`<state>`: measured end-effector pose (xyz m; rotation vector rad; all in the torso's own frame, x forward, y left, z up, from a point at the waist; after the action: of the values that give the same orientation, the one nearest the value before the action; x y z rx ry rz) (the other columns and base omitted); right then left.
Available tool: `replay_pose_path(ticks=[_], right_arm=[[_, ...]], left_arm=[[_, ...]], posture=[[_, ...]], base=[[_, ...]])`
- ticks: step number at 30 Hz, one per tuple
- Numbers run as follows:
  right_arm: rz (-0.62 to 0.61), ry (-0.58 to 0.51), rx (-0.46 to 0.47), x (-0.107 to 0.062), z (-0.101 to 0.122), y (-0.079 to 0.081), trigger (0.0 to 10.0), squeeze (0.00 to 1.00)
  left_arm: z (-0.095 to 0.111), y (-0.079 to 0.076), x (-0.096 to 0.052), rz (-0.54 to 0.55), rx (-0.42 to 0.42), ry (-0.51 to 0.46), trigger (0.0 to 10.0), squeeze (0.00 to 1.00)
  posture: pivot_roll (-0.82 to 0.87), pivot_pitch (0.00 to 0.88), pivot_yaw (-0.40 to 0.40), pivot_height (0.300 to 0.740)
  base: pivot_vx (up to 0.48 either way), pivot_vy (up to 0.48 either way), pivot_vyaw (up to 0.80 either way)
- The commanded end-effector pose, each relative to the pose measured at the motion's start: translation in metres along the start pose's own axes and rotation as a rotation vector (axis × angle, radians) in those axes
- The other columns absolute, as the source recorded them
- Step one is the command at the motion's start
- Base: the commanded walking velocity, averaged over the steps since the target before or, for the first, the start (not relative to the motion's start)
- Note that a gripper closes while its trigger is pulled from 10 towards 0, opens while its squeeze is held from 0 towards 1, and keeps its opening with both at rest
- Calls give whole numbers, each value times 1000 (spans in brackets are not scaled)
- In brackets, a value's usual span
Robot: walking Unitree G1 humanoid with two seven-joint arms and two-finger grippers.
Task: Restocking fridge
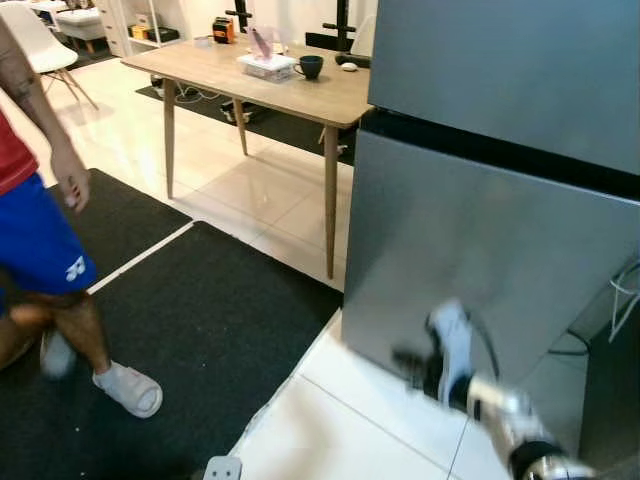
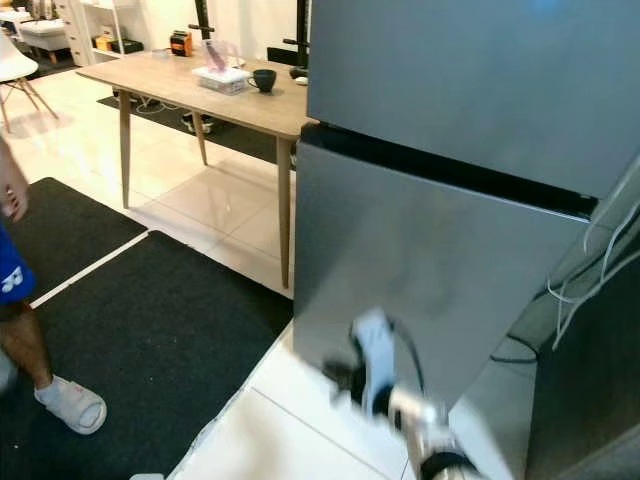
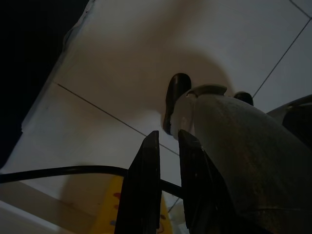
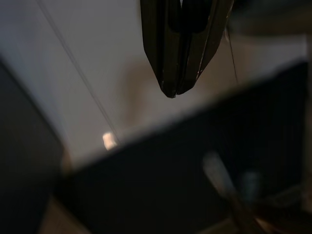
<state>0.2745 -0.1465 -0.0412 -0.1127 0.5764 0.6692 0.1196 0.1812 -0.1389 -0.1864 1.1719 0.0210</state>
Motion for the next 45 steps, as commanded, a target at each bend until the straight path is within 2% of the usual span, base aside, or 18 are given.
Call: replay_pose_path(ticks=[1, 2, 3, 4, 5, 7, 9, 13, 24, 45], right_arm=[[-80, 96, -7, -6, -17, -8, 10000, 0], [-123, 198, 4, -16, -42, -8, 10000, 0], [-123, 198, 4, -16, -42, -8, 10000, 0], [-154, 269, 16, -24, -61, -7, 10000, 0], [-154, 269, 16, -24, -61, -7, 10000, 0], [-211, 401, 39, -43, -95, -4, 10000, 0], [-231, 496, 48, -59, -119, 1, 10000, 0], [-227, 571, 48, -70, -138, 9, 10000, 0], [-246, 639, 55, -82, -154, 15, 10000, 0], [-241, 668, 38, -85, -159, 18, 10000, 0]], left_arm=[[-17, -2, -1, -1, -1, 56, 10000, 0], [-17, -2, -1, -1, -1, 54, 10000, 0], [-17, -2, -1, -1, -1, 54, 10000, 0], [-16, -2, -1, -1, -1, 53, 10000, 0], [-16, -2, -1, -1, -1, 53, 10000, 0], [-15, -1, -1, 1, 0, 51, 10000, 0], [-15, 0, -1, 5, 6, 52, 10000, 0], [-15, 1, -2, 6, 21, 59, 10000, 0], [-15, 1, -1, 8, 38, 66, 10000, 0], [-15, 1, -1, 2, 48, 67, 10000, 0]], posture=[[-82, 0, -55, 740], [-78, 0, -57, 740], [-78, 0, -57, 740], [-78, 0, -57, 740], [-78, 0, -57, 740], [-76, 0, -56, 740], [-78, 0, -54, 740], [-81, 0, -53, 740], [-85, 0, -53, 740], [-85, 0, -54, 740]], base=[[0, 0, 0], [0, 0, 0], [0, 0, 0], [0, 0, 0], [0, 0, 0], [0, 0, 0], [0, 0, 0], [0, 0, 0], [0, 0, 0], [0, 0, 0]])
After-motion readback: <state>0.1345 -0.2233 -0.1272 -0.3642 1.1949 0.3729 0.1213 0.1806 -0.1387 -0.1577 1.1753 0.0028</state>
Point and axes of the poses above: a point about 5 cm out from each wrist's last joint towards the gripper, its own x axis pointing out of the wrist towards the gripper, its own z axis along the axis of the wrist's last joint, y = z × x, the point moved 3 cm from there along x, pointing out of the wrist towards the gripper, and after that the axes turned 7 degrees about -x, right-handed, at the moved point
